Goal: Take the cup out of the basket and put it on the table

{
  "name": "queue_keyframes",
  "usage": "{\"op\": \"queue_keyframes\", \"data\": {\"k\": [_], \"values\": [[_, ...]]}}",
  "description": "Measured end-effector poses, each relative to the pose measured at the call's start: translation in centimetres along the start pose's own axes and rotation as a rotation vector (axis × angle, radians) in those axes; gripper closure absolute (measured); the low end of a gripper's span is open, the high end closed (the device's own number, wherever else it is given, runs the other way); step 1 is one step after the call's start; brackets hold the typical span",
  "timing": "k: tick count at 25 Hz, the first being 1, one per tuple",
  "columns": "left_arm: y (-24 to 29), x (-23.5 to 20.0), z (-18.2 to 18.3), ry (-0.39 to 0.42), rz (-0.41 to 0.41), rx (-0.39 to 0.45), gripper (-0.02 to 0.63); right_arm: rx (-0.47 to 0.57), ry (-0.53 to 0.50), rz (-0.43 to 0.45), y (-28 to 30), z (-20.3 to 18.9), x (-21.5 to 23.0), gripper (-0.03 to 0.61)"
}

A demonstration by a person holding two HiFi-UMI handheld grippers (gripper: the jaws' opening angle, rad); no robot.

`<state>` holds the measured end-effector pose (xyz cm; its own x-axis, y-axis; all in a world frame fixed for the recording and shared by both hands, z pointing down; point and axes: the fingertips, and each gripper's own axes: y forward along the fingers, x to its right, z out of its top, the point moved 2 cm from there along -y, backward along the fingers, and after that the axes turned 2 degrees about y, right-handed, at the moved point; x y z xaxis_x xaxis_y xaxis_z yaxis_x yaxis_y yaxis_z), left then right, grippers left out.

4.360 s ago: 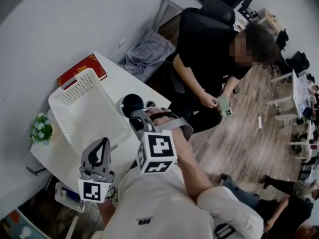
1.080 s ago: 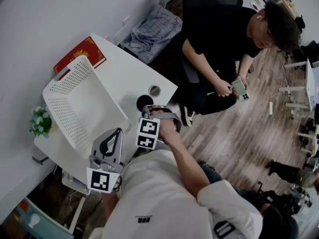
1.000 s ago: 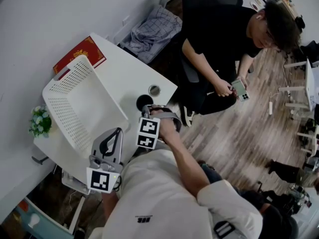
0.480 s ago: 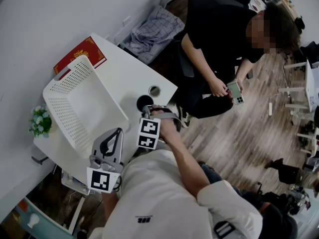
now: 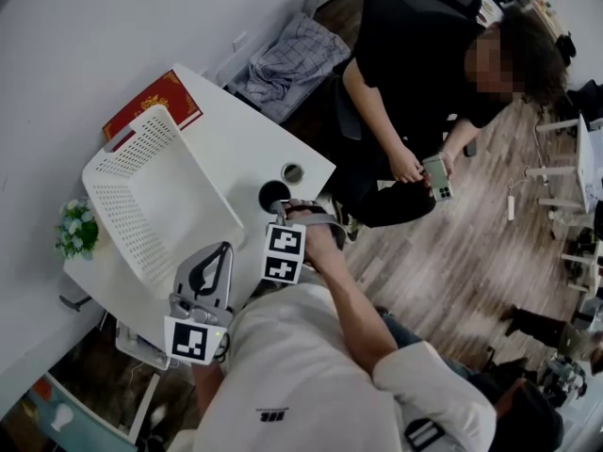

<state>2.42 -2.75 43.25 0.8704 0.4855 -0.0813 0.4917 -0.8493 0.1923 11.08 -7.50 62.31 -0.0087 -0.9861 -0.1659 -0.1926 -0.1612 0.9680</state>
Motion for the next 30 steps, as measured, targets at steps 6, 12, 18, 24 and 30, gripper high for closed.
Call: {"op": "queue_keyframes", "data": {"k": [6, 12, 18, 24, 30], "values": [[-0.2, 0.0, 0.2, 0.005, 0.001, 0.003, 0.604, 0.012, 0.001, -0.044, -2.1, -0.3, 0.4, 0.459], [-0.5, -0.4, 0.4, 0.012, 0.0, 0.026, 0.604, 0.192, 0.047, -0.056, -5.5, 0.6, 0.1, 0.467], [-0.8, -0.7, 1.3, 0.023, -0.026, 0.061, 0.604, 0.556, 0.286, -0.086, -11.3, 2.2, 1.5, 0.565], [-0.9, 0.1, 3.7, 0.055, -0.066, 0.12, 0.604, 1.063, 0.442, -0.126, -22.4, 3.6, 3.9, 0.566], [-0.7, 1.6, 6.1, 0.053, -0.035, 0.175, 0.604, 1.315, 0.467, -0.083, -27.2, 3.3, 4.3, 0.566]]}}
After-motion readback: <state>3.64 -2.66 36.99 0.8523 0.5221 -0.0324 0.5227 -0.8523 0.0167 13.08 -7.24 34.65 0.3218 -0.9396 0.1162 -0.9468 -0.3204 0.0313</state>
